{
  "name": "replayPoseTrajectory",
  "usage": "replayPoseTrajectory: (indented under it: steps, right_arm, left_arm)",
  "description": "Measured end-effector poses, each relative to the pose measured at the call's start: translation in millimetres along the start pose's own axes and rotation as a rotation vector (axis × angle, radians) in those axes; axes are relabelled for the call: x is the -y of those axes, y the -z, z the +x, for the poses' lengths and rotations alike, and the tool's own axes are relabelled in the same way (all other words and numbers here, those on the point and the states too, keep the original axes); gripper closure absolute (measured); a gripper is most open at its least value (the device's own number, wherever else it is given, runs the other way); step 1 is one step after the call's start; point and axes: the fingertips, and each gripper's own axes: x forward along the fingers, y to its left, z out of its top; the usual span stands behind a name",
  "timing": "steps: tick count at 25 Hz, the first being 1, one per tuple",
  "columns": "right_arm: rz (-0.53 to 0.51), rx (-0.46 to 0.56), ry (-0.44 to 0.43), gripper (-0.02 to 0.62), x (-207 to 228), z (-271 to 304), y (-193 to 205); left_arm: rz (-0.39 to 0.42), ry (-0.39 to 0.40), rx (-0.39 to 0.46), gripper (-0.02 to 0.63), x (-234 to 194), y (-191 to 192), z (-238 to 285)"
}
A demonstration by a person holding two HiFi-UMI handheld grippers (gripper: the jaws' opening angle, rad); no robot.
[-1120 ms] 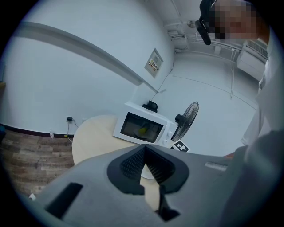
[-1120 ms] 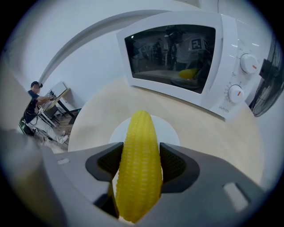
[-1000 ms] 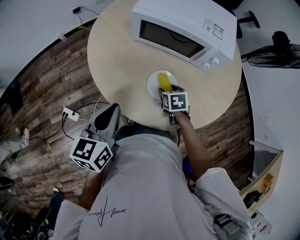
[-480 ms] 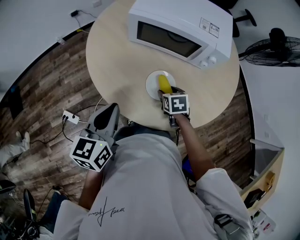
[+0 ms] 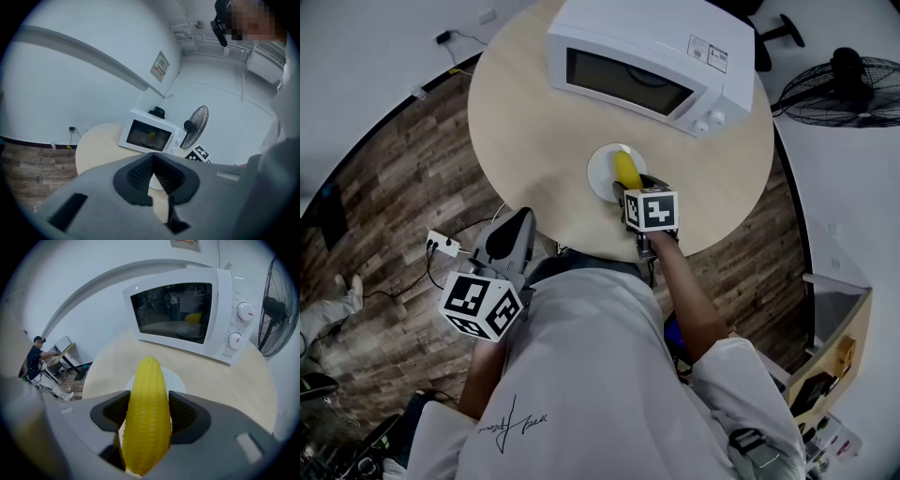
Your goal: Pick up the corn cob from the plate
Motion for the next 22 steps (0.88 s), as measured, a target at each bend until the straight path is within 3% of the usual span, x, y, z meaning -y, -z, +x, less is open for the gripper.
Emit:
replayPoseTrajectory:
  steps: [22]
  right_arm:
    - [0.046,0.088,-0.026,0.327,-10.4,-36.7,-10.7]
  left_arm:
    - [0.003,0.009,-0.004,0.615,-0.9,-2.0,-1.1]
